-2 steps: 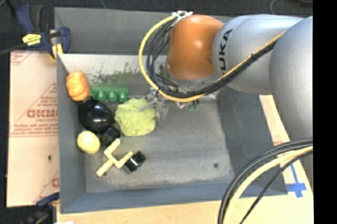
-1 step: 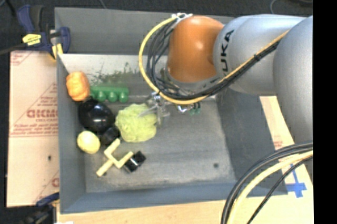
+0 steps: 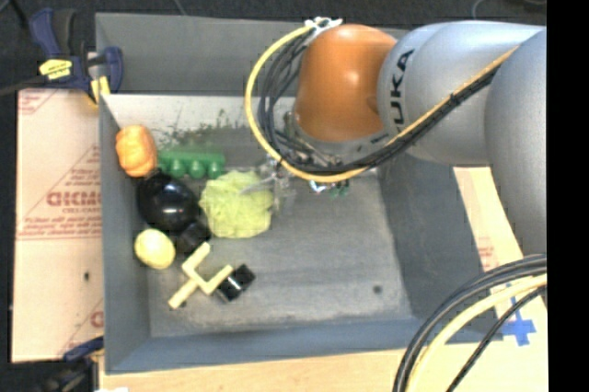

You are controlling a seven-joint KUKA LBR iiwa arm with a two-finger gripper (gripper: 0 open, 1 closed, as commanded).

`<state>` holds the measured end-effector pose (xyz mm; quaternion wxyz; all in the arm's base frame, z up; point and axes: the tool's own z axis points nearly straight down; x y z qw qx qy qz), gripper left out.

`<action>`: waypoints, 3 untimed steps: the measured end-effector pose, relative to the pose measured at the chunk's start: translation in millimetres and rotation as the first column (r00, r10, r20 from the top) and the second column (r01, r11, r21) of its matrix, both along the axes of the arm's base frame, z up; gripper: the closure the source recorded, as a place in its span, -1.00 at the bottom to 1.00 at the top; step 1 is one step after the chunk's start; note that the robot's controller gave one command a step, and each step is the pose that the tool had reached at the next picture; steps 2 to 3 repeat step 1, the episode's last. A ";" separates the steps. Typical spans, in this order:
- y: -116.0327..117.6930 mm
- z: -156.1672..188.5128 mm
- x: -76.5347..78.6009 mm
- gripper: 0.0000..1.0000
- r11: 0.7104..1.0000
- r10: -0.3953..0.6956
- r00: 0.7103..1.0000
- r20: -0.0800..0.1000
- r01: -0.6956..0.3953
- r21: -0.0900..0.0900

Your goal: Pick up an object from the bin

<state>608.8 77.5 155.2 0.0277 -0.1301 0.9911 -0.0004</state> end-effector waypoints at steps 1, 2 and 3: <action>14.9 -26.6 -20.7 1.00 1.000 0.008 0.999 -0.035 -0.008 -0.006; 14.9 -26.6 -20.7 1.00 1.000 0.008 0.999 -0.035 -0.008 -0.006; 14.9 -26.6 -20.7 1.00 1.000 0.008 0.999 -0.035 -0.008 -0.006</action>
Offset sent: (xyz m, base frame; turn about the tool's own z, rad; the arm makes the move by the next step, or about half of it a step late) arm 0.0270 0.0432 -0.0852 -0.2124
